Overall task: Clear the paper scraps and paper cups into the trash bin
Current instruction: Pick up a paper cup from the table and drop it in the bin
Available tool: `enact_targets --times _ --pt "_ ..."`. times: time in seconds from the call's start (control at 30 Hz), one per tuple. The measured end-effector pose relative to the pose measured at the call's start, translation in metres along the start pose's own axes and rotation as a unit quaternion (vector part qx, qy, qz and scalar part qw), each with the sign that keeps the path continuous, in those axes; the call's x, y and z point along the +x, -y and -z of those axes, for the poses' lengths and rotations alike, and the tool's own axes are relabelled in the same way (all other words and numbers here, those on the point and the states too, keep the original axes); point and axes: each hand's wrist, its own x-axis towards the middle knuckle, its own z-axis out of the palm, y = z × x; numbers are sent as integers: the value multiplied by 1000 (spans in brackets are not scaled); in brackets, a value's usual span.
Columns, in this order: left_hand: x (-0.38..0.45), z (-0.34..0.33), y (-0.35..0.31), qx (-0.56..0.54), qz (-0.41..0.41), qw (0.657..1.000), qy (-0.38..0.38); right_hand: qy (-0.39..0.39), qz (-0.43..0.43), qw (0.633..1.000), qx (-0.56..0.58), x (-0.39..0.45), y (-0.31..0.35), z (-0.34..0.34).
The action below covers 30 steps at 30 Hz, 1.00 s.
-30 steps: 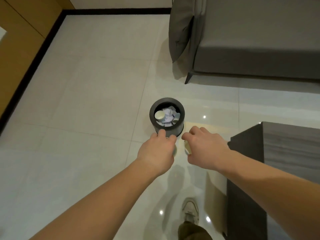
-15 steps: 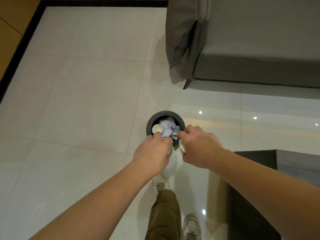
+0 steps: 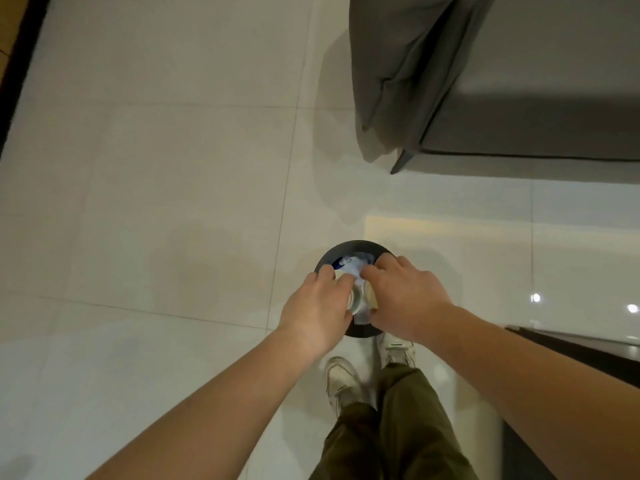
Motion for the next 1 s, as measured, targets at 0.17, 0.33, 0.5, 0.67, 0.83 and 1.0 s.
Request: enact_targets --times 0.17,0.33,0.5,0.67,0.83,1.0 --pt "36 -31 10 -1 8 1000 11 22 18 1000 -7 24 -17 -29" --pt "60 -53 14 5 6 1000 14 54 22 998 -11 42 -31 -45" --pt "80 -69 23 10 22 1000 18 71 26 997 -17 61 -41 -61" --pt "99 -83 31 2 26 1000 15 80 35 996 -8 77 -46 -78" --pt "111 -95 32 -4 24 999 21 75 52 996 11 84 -47 -90" --pt "114 -88 29 5 18 1000 21 64 44 997 11 85 -54 -76"
